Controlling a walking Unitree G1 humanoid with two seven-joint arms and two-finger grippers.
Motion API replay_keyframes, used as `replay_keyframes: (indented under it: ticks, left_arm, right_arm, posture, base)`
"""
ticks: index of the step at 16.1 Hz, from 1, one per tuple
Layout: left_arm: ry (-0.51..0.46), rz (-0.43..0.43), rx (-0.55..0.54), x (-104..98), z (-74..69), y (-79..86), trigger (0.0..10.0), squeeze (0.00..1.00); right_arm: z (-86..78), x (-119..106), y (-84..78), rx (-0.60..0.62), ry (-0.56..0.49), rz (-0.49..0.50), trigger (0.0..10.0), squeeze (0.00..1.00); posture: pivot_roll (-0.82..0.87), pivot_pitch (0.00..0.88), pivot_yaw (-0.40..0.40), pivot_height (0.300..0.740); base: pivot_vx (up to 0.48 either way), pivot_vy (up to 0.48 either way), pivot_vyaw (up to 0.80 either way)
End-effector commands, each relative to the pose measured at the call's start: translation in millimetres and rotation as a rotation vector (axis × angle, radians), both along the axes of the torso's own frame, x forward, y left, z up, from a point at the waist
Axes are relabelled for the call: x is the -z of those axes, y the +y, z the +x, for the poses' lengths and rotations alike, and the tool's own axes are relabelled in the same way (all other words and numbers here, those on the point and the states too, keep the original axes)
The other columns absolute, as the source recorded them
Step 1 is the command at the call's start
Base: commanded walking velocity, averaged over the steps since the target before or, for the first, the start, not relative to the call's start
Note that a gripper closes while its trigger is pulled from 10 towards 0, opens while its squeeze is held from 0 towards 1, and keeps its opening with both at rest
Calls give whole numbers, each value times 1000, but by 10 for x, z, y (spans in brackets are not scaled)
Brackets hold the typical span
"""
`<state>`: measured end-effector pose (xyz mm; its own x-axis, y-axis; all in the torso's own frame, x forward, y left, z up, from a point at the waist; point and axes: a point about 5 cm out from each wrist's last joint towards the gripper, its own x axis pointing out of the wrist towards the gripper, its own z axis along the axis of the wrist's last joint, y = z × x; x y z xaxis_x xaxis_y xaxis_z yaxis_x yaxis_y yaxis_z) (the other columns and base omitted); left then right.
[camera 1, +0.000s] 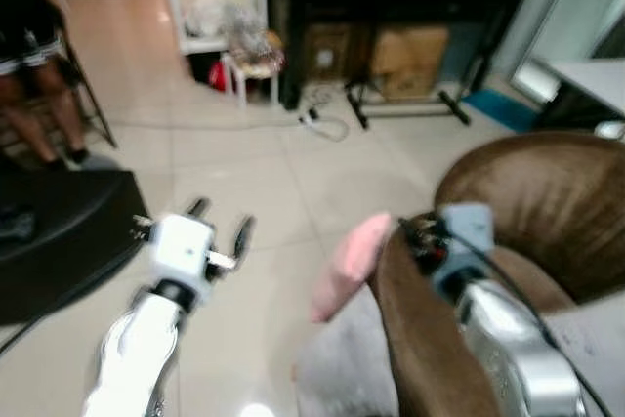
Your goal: Move the pillow to the sofa from floor
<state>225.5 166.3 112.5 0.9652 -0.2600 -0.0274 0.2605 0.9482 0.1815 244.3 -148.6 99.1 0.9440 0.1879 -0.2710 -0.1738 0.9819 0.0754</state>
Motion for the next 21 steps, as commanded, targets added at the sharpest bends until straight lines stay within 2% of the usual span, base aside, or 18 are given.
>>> replay_keyframes:
  ticks: [1,21]
  left_arm:
    - [-2,17,-27,-9,-7,70,10000,0]
    - [-5,10,-47,44,-47,18,10000,0]
  right_arm:
    - [22,-68,70,-32,-37,12,10000,0]
    - [26,-55,93,-103,-32,-23,10000,0]
  posture:
    - [13,0,-65,716]
    - [7,0,-96,521]
  base:
    - [0,0,0]
    - [0,0,0]
